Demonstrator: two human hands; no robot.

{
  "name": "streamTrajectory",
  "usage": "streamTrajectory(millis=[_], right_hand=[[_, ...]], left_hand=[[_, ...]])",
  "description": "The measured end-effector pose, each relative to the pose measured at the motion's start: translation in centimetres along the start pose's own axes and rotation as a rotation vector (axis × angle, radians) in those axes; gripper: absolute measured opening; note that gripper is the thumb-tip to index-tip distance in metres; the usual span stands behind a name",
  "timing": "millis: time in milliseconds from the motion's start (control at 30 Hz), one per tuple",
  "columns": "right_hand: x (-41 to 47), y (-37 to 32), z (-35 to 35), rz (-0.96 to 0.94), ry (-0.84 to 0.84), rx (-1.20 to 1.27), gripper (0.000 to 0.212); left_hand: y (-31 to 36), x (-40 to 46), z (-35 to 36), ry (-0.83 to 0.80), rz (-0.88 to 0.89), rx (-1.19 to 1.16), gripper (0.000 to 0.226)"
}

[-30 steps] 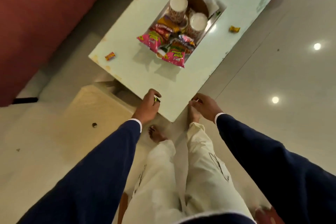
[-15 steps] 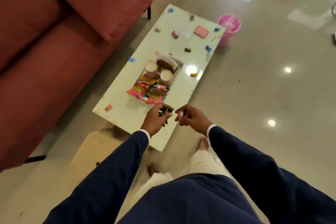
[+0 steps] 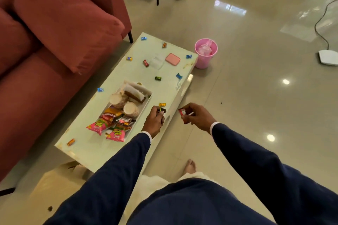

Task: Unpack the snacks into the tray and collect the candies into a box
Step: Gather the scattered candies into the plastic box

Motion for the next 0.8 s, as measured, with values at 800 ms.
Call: streamTrajectory(millis=[800], right_hand=[[36.8,-5.7,-15.3,0.029,-0.21,-0.364,0.023]], left_hand=[[9.1,31.6,-3.6,0.398,-0.179,-0.172,0.015]])
Point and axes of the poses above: each hand's wrist, its own x-axis towards the middle knuckle, its own z-axis out of the palm, y = z × x, the point moved 7 cm from there along x, towards the middle knuckle, and after that the axes turned 4 degrees about -y, right-handed, at the moved point
